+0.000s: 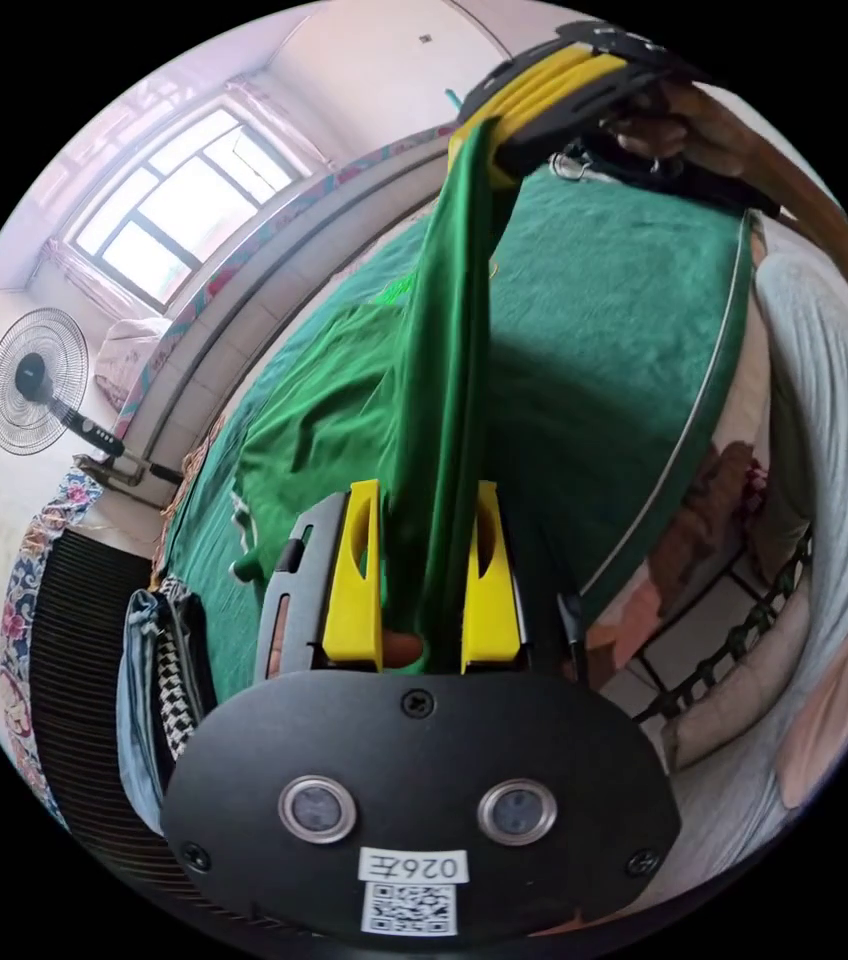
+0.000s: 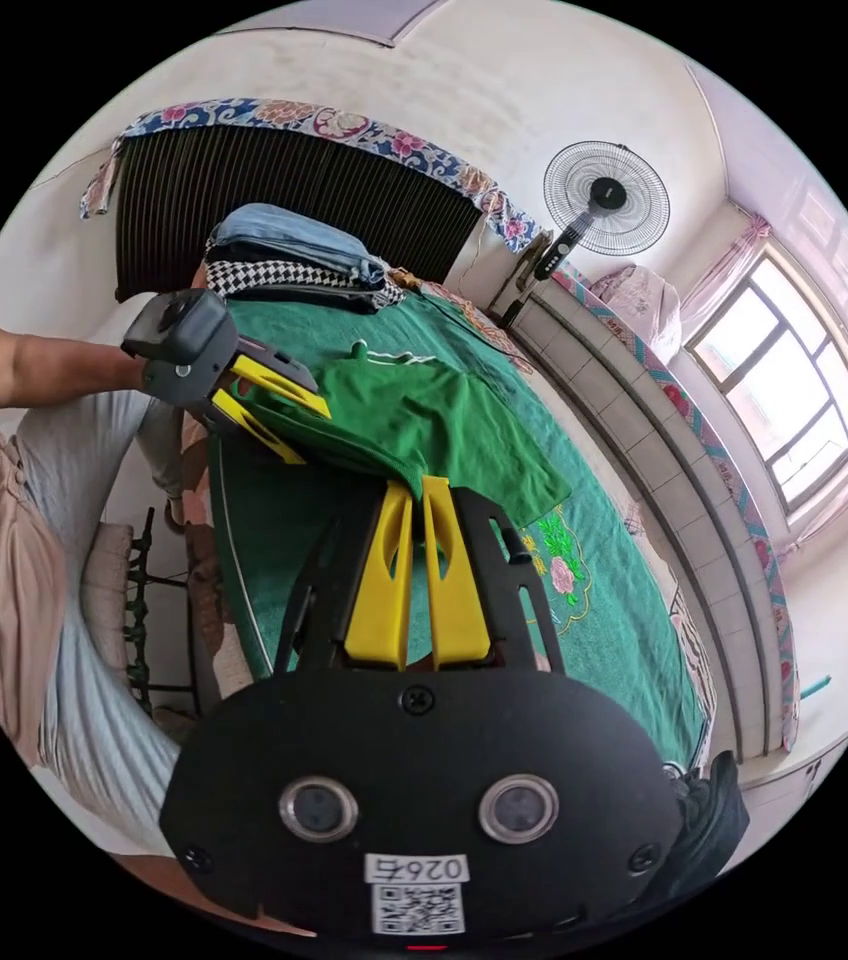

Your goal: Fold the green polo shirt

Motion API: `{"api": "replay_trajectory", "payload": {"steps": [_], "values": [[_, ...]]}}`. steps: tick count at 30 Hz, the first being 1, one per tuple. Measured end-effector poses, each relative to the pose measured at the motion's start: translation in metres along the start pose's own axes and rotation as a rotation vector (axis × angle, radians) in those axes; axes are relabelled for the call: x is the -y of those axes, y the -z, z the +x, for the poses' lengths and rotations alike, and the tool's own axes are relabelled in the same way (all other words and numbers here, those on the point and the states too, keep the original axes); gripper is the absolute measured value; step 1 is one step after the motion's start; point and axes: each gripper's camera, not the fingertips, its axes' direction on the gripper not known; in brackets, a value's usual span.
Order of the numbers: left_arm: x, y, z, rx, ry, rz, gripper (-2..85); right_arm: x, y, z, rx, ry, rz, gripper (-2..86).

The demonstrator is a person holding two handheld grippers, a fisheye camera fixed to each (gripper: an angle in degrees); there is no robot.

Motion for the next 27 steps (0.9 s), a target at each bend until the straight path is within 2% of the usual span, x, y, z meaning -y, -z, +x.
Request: {"api": "replay_trajectory", "payload": {"steps": [2,7,15,18,25,27], "values": [[-0.009,-0.003,-0.004,0.006,0.0,-0.024,11.5,0.033,0.008,-0.024,0.013,-0.031,0.018,-1.6],[-0.021,-0.004,-0.019,0.044,0.012,-0.062,1.1,0.101,0.014,-0.079,0.06,-0.081,0.017,-1.6],[-0.026,0.024,-0.051,-0.105,0.005,-0.025,-0.7,0.221,0.038,-0.178,0.145,-0.106,0.018,-1.6],[-0.029,0.043,-0.046,-0.13,-0.078,-0.035,-0.7,0.262,0.06,-0.22,0.23,-0.093,0.027,-1.6],[-0.053,0.109,0.015,-0.162,-0.452,-0.097,-0.5,0.347,0.123,-0.362,0.444,0.066,-0.014,-1.6],[-0.053,0.121,0.019,-0.151,-0.501,-0.098,-0.4,0.378,0.135,-0.384,0.467,0.076,-0.013,-1.6]]}}
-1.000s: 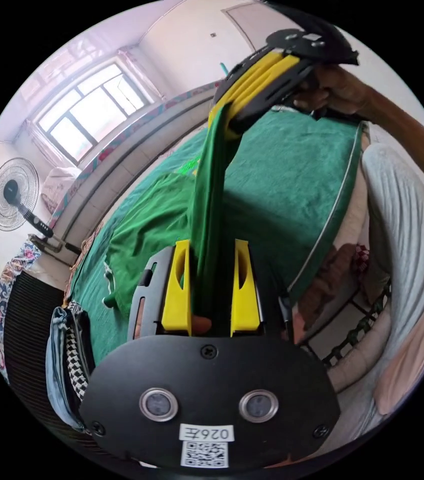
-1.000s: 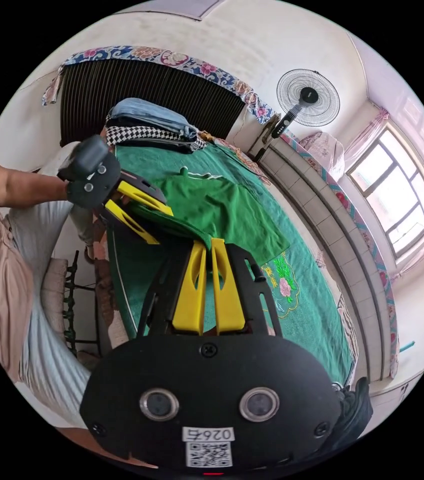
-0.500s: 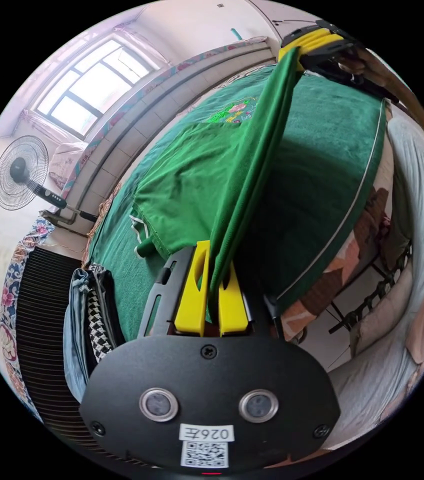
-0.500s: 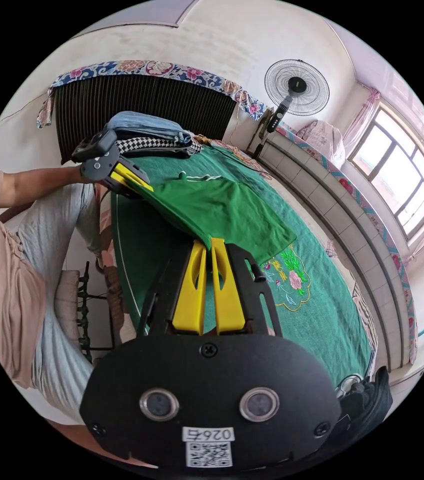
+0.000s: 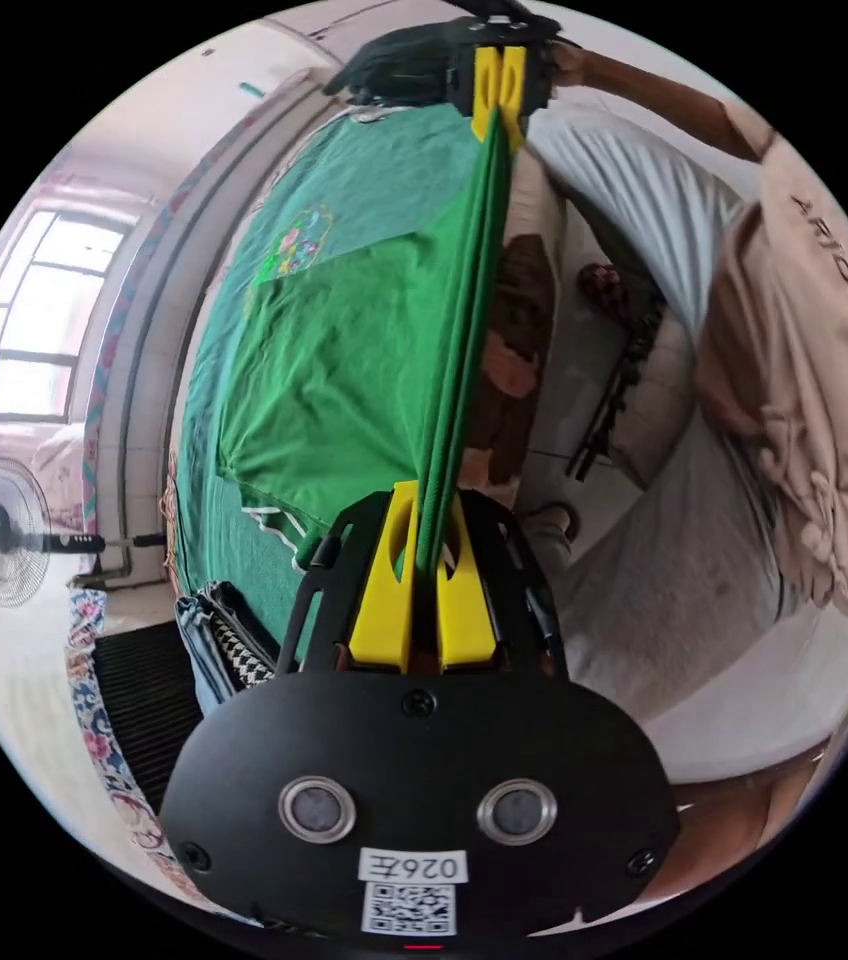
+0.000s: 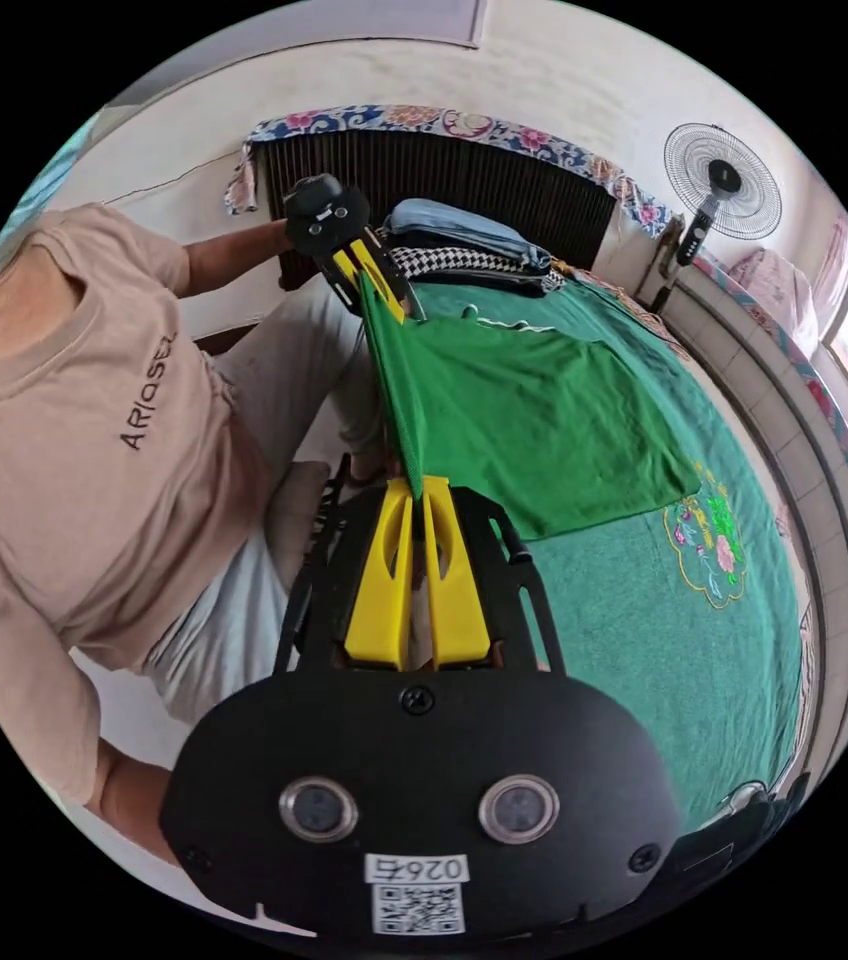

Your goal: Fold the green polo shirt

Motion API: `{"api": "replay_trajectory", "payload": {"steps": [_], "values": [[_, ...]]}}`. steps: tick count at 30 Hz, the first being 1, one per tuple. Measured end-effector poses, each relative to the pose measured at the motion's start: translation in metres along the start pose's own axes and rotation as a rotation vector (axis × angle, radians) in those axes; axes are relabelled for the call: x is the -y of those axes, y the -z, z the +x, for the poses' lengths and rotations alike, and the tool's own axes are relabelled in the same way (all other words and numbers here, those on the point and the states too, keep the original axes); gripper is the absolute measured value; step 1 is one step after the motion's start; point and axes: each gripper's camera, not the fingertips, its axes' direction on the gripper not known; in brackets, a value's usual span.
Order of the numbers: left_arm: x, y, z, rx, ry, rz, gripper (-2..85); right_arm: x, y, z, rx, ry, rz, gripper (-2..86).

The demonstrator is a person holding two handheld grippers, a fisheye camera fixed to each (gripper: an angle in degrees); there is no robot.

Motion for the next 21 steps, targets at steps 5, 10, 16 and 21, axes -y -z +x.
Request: {"api": "replay_trajectory", "payload": {"steps": [5,10,16,21], "values": [[0.009,0.017,-0.055,0.074,-0.033,0.005,0.2,0.136,0.02,0.045,-0.029,-0.17,0.067,-1.6],[0.038,-0.01,-0.19,0.02,0.0,-0.029,0.0,0.273,0.014,0.169,-0.01,-0.342,0.082,-1.6],[0.078,-0.092,-0.322,-0.16,0.037,-0.085,-0.3,0.405,-0.046,0.371,0.227,-0.552,0.038,-1.5],[0.109,-0.171,-0.389,-0.299,0.049,-0.136,0.7,0.483,-0.12,0.514,0.353,-0.718,-0.04,-0.7]]}}
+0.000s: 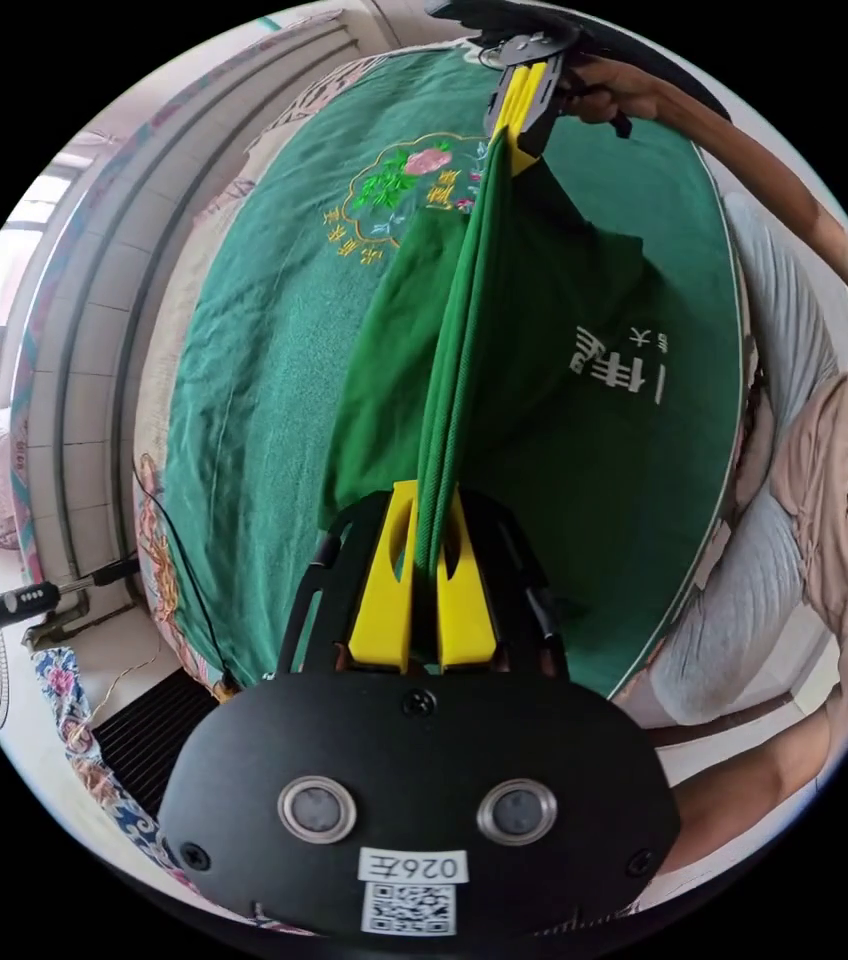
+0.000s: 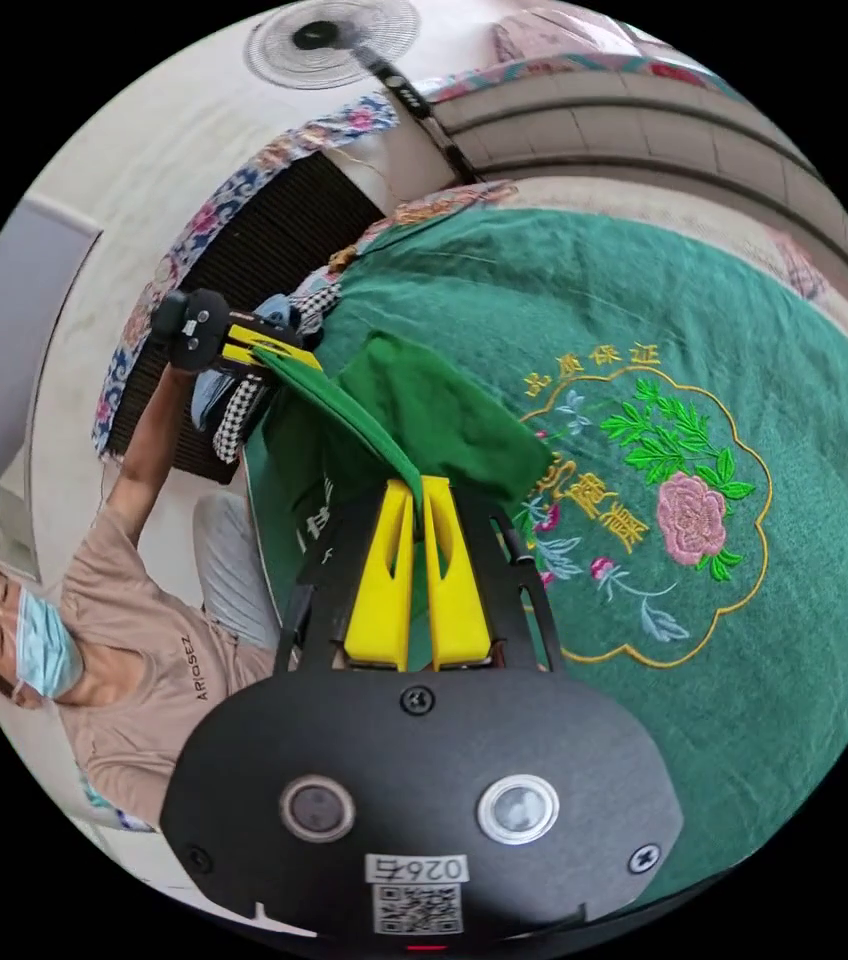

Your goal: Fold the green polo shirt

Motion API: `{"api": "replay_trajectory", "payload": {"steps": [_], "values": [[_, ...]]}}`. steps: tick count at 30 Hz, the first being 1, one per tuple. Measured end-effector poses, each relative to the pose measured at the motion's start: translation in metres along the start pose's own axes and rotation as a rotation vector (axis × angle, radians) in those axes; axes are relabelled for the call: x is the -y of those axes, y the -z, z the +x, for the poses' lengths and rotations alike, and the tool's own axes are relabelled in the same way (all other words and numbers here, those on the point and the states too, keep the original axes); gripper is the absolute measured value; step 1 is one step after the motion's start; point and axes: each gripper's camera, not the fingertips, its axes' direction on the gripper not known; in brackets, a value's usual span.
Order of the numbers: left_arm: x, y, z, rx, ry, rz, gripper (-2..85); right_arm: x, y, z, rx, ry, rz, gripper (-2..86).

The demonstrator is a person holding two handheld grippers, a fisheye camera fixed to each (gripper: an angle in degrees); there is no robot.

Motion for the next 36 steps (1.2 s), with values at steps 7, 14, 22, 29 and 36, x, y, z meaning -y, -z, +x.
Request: {"api": "replay_trajectory", "payload": {"steps": [7,14,22,29,36], "values": [[-0.018,-0.048,-0.094,-0.241,0.198,-0.049,7.0,0.123,-0.015,0.04,-0.032,-0.248,0.094,6.8],[-0.165,-0.002,-0.092,-0.205,0.574,0.312,0.3,0.097,-0.086,-0.06,-0.078,-0.194,0.067,6.4],[-0.279,-0.022,0.072,-0.263,0.679,0.446,6.8,0.039,-0.149,-0.12,0.0,-0.241,0.151,7.0],[-0.301,-0.053,0.072,-0.46,0.763,0.609,14.2,0.049,-0.19,-0.135,-0.01,-0.218,0.167,9.7],[-0.277,-0.066,0.041,-0.4,0.716,0.415,1.8,0.05,-0.229,-0.138,-0.136,-0.163,0.111,-0.7]]}}
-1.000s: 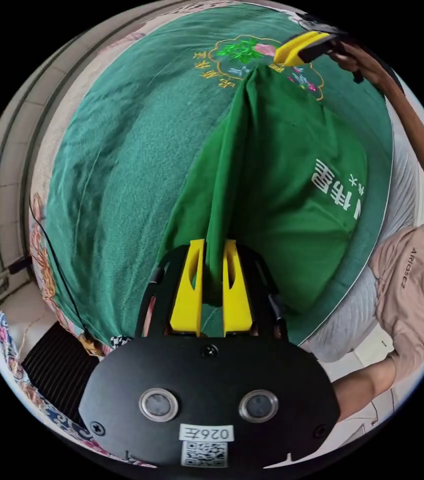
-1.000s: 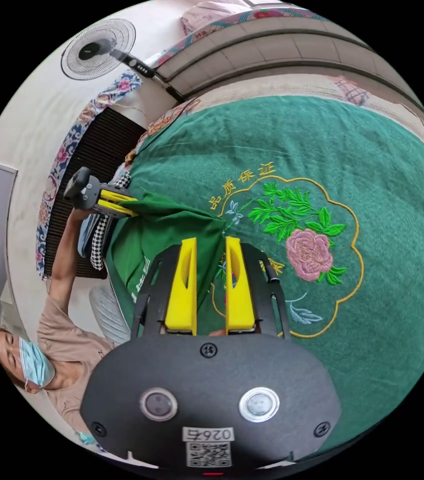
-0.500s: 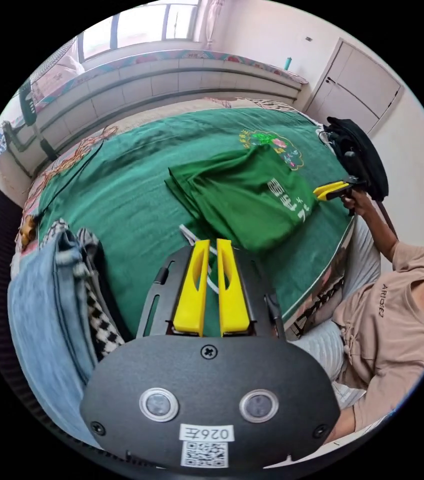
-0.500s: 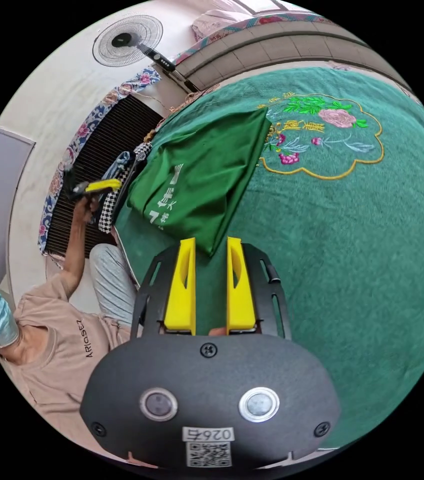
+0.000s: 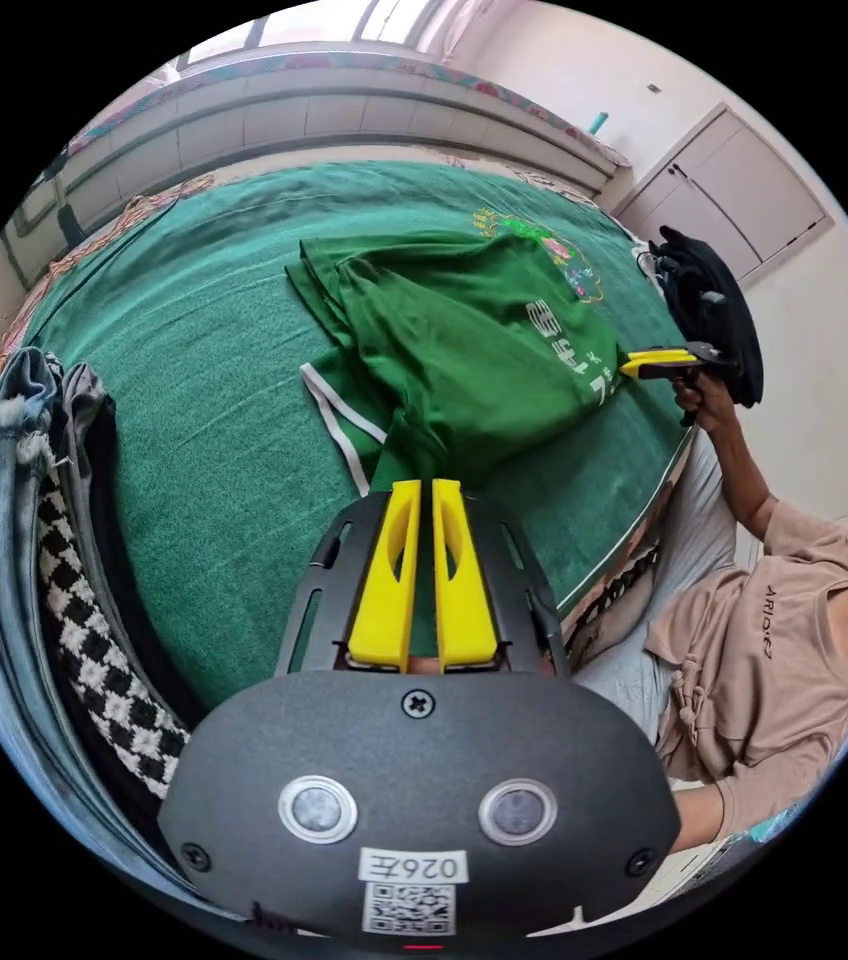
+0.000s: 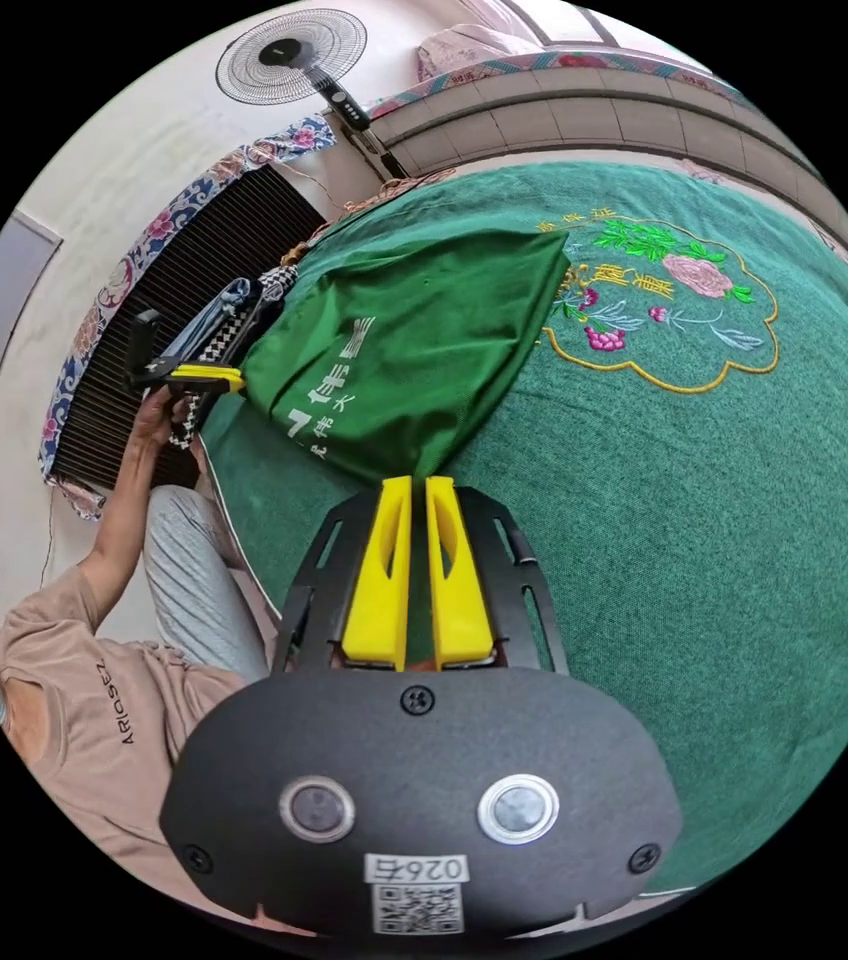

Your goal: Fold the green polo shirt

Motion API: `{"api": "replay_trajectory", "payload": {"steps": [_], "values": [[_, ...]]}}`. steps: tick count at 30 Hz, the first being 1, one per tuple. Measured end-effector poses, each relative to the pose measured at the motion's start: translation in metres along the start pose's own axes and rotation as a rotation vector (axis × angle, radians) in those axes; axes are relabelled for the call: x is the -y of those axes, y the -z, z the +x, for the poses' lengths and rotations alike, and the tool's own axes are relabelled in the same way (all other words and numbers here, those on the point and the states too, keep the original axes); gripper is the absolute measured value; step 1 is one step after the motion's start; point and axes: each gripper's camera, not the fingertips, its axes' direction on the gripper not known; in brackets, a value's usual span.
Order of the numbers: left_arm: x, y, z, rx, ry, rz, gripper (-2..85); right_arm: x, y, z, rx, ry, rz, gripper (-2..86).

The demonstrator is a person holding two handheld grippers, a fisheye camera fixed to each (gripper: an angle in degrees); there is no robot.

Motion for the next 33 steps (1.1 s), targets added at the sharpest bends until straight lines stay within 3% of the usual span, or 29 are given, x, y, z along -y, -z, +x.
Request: {"api": "replay_trajectory", "payload": {"steps": [6,9,13,18,22,24,26,28,33], "values": [[-0.021,0.033,-0.04,-0.019,0.114,0.094,-0.2,-0.025,-0.017,0.036,0.102,-0.019,-0.018,-1.3],[-0.034,0.036,-0.057,0.135,0.247,0.048,-0.6,-0.039,-0.022,0.055,0.127,-0.031,-0.028,-1.0],[-0.05,0.051,-0.041,0.075,0.177,0.141,-0.7,-0.069,-0.018,0.081,0.165,-0.043,-0.039,-0.6],[-0.029,0.058,0.01,0.048,-0.018,0.304,-0.8,-0.118,0.027,0.086,0.072,-0.017,0.132,-0.8],[0.034,0.015,0.031,0.119,-0.131,0.148,-0.9,-0.143,0.021,0.073,-0.028,0.083,0.261,-1.0],[0.056,-0.012,0.021,0.239,-0.093,-0.005,-0.8,-0.145,-0.01,0.074,-0.039,0.123,0.192,-1.0],[0.062,-0.025,0.002,0.21,-0.034,-0.067,-0.8,-0.15,-0.062,0.093,-0.152,0.123,-0.022,-0.9],[0.052,-0.01,-0.024,0.083,0.085,0.011,-0.8,-0.166,-0.056,0.116,-0.1,0.109,0.007,-0.9],[0.017,0.033,-0.038,0.016,0.179,0.244,-0.9,-0.207,-0.029,0.181,-0.016,0.018,0.0,-0.9]]}}
